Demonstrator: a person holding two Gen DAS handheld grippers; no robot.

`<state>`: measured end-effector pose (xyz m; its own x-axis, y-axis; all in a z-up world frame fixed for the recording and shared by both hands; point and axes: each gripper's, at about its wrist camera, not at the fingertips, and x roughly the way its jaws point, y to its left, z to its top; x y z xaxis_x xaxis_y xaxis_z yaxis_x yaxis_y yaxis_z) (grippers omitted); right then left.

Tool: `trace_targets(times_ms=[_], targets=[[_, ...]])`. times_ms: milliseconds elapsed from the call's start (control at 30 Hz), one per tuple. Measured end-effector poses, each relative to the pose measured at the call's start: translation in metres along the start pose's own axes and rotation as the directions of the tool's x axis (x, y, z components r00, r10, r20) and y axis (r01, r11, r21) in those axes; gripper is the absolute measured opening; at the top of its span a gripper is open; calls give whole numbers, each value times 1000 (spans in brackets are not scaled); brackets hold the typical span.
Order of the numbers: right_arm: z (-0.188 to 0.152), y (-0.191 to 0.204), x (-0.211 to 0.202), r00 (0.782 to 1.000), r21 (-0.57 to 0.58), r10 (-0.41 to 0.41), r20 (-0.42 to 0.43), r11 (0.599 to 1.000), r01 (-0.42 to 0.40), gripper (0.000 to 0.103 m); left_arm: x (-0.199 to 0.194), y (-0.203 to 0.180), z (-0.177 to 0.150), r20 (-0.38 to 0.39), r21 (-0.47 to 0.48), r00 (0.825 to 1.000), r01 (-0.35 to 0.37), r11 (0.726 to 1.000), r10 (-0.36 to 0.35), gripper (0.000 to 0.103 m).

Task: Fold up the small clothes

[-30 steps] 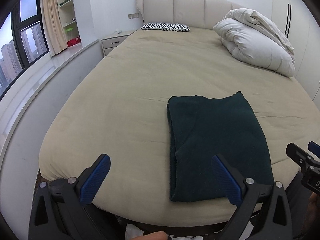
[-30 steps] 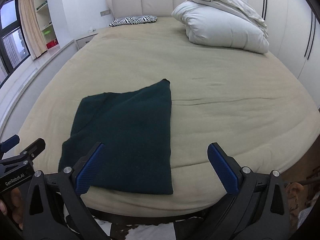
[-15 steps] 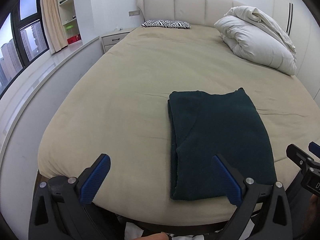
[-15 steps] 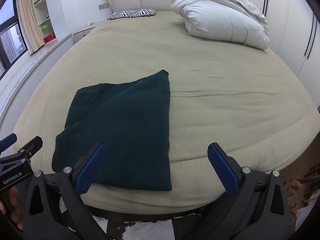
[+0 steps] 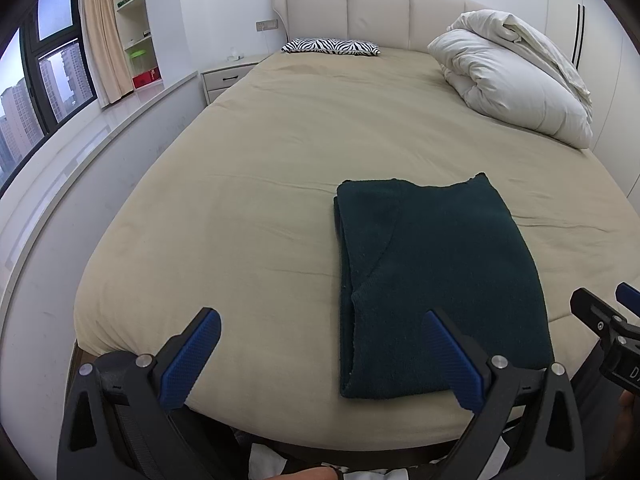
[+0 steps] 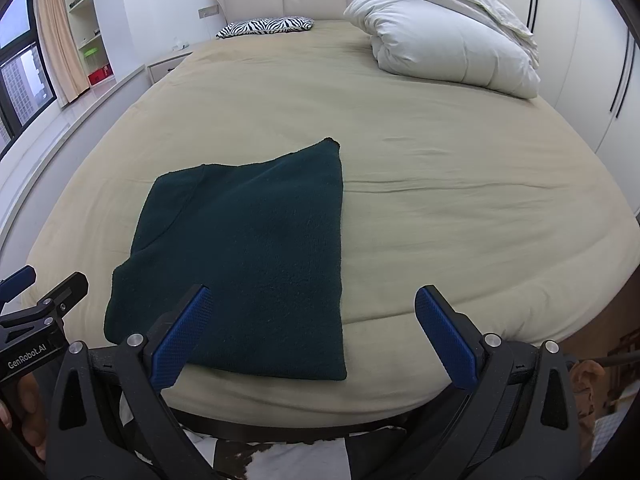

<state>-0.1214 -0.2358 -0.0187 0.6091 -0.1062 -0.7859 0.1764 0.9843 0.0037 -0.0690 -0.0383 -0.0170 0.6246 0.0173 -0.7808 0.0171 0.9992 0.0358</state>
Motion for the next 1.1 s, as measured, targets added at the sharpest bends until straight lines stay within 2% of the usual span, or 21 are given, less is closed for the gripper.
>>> trace_targets(times_ms=[1100], targets=[[-2, -2, 5, 1000, -3, 3, -5, 1000, -3, 103, 1, -1, -2, -2, 7, 1000, 6, 1000, -6, 103]])
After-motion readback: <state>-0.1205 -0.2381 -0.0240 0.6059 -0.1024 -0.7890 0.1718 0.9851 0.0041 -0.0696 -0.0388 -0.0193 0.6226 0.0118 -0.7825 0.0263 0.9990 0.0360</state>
